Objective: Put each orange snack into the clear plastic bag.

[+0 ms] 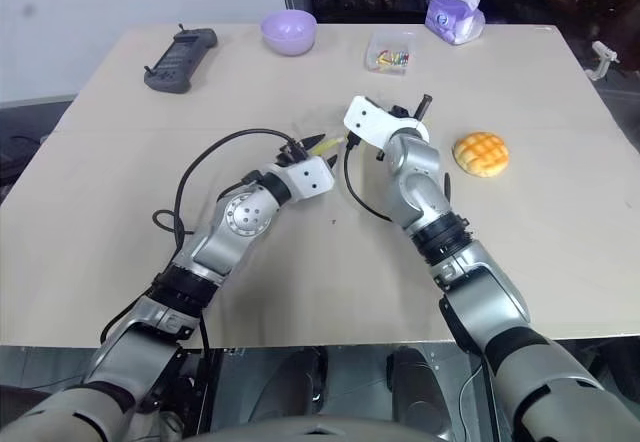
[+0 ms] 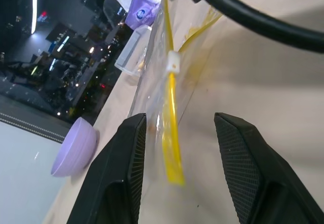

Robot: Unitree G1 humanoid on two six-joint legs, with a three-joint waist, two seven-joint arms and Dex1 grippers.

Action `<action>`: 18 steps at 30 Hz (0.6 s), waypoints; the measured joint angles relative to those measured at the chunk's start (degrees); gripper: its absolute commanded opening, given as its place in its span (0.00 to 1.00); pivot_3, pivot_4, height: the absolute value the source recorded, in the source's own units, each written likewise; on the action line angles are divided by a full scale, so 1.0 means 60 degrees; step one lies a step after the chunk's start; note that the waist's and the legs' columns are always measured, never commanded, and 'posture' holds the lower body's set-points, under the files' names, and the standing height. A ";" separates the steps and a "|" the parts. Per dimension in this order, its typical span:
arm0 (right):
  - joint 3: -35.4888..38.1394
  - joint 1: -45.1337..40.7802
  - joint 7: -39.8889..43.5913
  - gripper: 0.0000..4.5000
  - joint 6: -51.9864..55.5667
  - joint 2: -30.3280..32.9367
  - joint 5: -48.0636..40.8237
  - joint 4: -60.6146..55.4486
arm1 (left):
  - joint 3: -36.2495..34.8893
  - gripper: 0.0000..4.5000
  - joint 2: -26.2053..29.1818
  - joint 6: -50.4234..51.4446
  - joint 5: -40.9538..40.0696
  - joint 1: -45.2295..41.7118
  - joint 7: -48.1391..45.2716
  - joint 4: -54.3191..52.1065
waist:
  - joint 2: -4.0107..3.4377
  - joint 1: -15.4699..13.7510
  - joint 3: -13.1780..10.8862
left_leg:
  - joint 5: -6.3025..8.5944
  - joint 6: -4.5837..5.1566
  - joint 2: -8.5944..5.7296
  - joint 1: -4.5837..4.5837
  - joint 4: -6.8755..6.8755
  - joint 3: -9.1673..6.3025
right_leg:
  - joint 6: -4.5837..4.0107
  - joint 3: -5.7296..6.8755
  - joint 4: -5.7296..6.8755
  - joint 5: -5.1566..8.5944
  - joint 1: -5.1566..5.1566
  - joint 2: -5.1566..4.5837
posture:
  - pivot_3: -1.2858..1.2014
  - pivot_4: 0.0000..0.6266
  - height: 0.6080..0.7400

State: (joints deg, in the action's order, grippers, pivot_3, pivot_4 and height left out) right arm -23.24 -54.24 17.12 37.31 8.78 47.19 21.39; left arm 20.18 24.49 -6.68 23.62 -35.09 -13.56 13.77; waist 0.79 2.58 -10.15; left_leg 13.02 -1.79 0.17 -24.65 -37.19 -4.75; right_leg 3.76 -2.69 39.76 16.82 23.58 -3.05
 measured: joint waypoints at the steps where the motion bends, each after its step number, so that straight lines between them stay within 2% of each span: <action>1: -0.0014 0.0000 0.0000 0.00 -0.0002 -0.0012 -0.0006 -0.0022 | -0.0007 0.50 -0.0049 -0.0030 -0.0004 -0.0009 0.0003 0.0044 | 0.0000 0.0000 0.0000 | 0.0000 0.0000 0.0000 0.0001 -0.0008 -0.0002 | 0.0000 0.0000 0.0011 0.0000 0.0000 0.0001 | 0.52 0.24 1.00; 4: -0.0053 0.0000 -0.0001 0.00 -0.0002 -0.0015 -0.0033 -0.0023 | -0.0062 0.33 -0.0169 -0.0089 -0.0005 -0.0011 0.0012 0.0079 | 0.0000 0.0000 0.0000 | -0.0003 -0.0001 0.0000 0.0006 -0.0022 -0.0006 | 0.0001 0.0001 0.0033 -0.0001 -0.0001 0.0003 | 0.52 0.24 1.00; 7: -0.0086 0.0000 -0.0007 0.00 -0.0003 -0.0015 -0.0054 -0.0023 | -0.0120 0.02 -0.0238 -0.0221 -0.0012 -0.0061 0.0018 0.0079 | 0.0000 0.0001 0.0000 | -0.0006 -0.0004 0.0000 0.0008 -0.0025 -0.0009 | 0.0001 0.0002 0.0041 -0.0002 -0.0001 0.0004 | 0.52 0.24 1.00; 12: 0.0020 0.0003 0.0016 0.00 -0.0017 -0.0070 -0.0433 -0.0032 | -0.0289 0.01 -0.0256 -0.0264 -0.0003 -0.0069 0.0027 0.0087 | 0.0000 0.0007 0.0000 | -0.0007 -0.0006 0.0000 0.0006 -0.0025 -0.0009 | 0.0001 0.0001 0.0035 -0.0002 -0.0001 0.0004 | 0.52 0.24 1.00; 15: 0.0724 0.0163 0.0442 0.19 0.0066 -0.0356 -0.1448 -0.0423 | -0.0290 0.00 -0.0259 -0.0271 0.0073 -0.0088 0.0041 0.0195 | 0.0001 0.0003 0.0001 | -0.0007 -0.0005 0.0000 0.0005 -0.0025 -0.0011 | 0.0001 0.0003 0.0034 -0.0002 -0.0002 0.0004 | 0.52 0.24 1.00; 18: 0.0736 0.0347 0.0825 0.49 0.0099 -0.0274 -0.1828 -0.0810 | -0.0293 0.00 -0.0274 -0.0271 0.0155 -0.0099 0.0046 0.0283 | 0.0001 0.0002 0.0001 | -0.0007 -0.0005 -0.0003 0.0004 -0.0026 -0.0011 | 0.0001 0.0003 0.0034 -0.0002 -0.0002 0.0004 | 0.52 0.24 1.00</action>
State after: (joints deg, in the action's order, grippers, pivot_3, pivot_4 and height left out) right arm -18.82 -52.15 22.08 37.91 7.14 36.22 16.53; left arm 18.43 22.85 -8.31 24.54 -35.69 -13.28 15.47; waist 0.80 2.59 -10.14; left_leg 12.98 -1.82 0.15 -24.62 -37.34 -4.82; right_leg 3.76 -2.68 39.96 16.81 23.57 -3.03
